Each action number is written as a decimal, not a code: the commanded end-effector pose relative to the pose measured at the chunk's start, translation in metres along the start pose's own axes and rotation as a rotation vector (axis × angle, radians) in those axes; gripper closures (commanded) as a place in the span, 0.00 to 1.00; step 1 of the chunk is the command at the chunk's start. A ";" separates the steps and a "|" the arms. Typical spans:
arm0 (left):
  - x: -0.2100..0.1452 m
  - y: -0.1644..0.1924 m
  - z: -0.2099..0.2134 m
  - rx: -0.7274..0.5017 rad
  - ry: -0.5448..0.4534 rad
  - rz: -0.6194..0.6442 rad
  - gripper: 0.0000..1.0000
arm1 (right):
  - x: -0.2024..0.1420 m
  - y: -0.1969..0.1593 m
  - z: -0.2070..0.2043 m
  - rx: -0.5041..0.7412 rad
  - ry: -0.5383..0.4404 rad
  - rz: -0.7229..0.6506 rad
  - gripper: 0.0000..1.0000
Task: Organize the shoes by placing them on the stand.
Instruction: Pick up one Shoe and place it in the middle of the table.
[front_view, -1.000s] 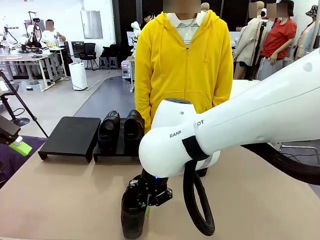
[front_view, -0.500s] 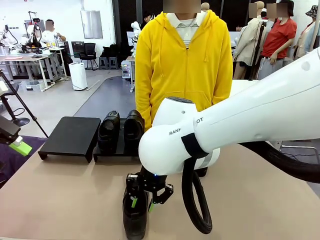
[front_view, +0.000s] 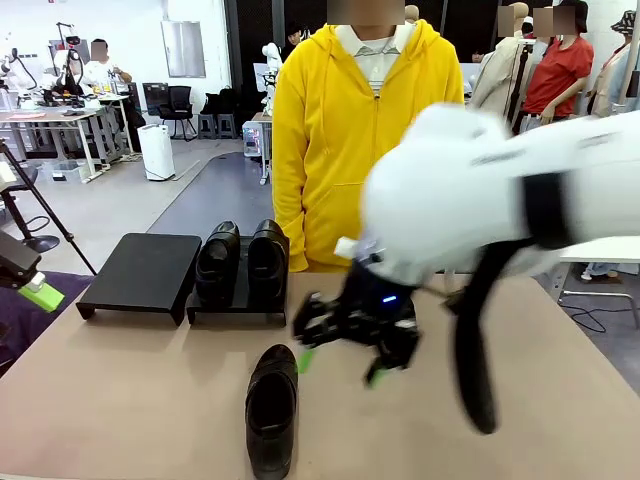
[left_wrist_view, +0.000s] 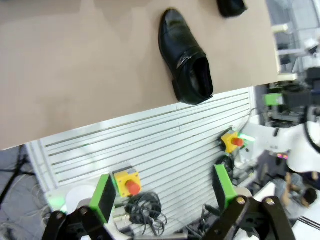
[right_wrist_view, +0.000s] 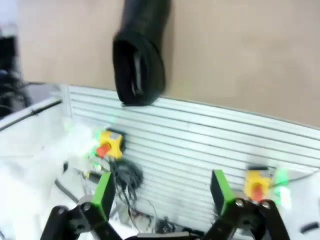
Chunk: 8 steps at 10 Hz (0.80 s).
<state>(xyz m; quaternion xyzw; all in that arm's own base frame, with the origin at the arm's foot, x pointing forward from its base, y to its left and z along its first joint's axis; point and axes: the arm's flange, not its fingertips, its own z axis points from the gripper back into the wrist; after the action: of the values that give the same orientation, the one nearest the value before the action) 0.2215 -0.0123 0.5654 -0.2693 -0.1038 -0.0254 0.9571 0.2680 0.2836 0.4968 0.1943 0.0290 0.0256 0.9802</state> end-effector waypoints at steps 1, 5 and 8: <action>-0.001 -0.002 0.000 -0.019 0.000 0.007 0.00 | -0.027 -0.093 0.078 0.109 -0.030 0.099 0.00; -0.001 -0.002 0.000 -0.019 0.000 0.007 0.00 | -0.026 -0.208 0.107 0.338 -0.137 0.004 0.00; -0.001 -0.002 0.000 -0.019 0.000 0.007 0.00 | -0.035 -0.201 0.136 0.301 -0.124 0.000 0.00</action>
<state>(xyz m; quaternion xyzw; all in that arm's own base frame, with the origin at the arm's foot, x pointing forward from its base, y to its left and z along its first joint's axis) 0.2215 -0.0122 0.5655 -0.2696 -0.1039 -0.0254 0.9570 0.2587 0.0336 0.5405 0.3420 -0.0369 0.0039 0.9390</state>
